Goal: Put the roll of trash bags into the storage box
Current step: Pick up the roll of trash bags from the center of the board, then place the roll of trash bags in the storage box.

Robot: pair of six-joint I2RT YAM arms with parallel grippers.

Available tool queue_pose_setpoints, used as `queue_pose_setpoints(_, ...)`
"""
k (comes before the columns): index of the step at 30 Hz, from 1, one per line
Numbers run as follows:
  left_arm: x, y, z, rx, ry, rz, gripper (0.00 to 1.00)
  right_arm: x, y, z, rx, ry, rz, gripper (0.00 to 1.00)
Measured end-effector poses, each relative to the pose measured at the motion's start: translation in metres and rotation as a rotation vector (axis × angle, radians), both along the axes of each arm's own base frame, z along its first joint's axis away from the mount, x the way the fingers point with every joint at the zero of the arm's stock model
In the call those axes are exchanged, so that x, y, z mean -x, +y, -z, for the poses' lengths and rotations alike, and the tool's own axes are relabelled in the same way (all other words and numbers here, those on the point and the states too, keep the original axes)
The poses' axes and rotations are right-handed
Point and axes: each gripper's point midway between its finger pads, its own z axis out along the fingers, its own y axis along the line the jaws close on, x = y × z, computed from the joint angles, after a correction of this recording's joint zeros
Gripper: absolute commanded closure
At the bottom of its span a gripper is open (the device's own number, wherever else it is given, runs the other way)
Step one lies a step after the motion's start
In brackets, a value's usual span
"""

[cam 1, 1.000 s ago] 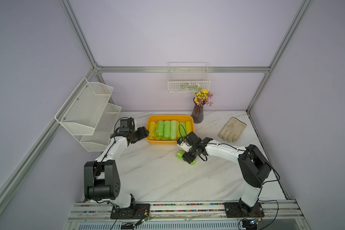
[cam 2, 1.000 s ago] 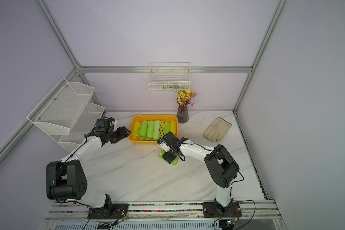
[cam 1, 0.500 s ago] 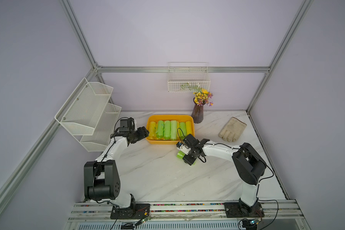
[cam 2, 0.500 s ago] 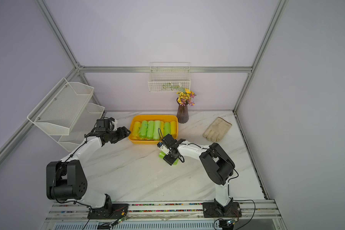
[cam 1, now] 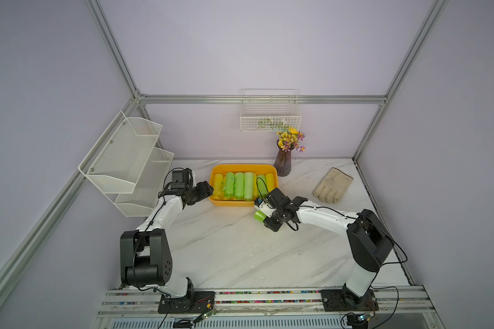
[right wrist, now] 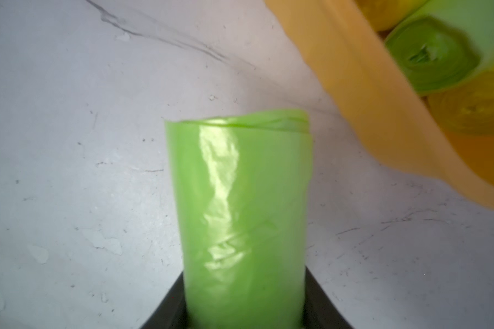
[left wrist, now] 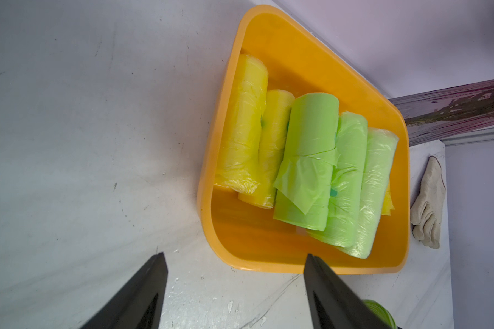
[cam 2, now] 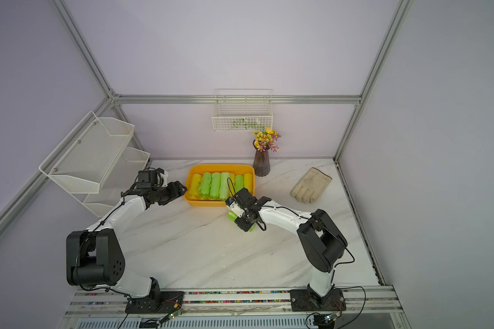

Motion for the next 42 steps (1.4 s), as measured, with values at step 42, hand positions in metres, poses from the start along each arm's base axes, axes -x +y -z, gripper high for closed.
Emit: queue_pose_setpoints(42, 0.000, -0.001, 0.000, 0.003, -0.001, 0.002, 0.24, -0.172, 0.023, -0.017, -0.895, 0.367, 0.628, 0.67)
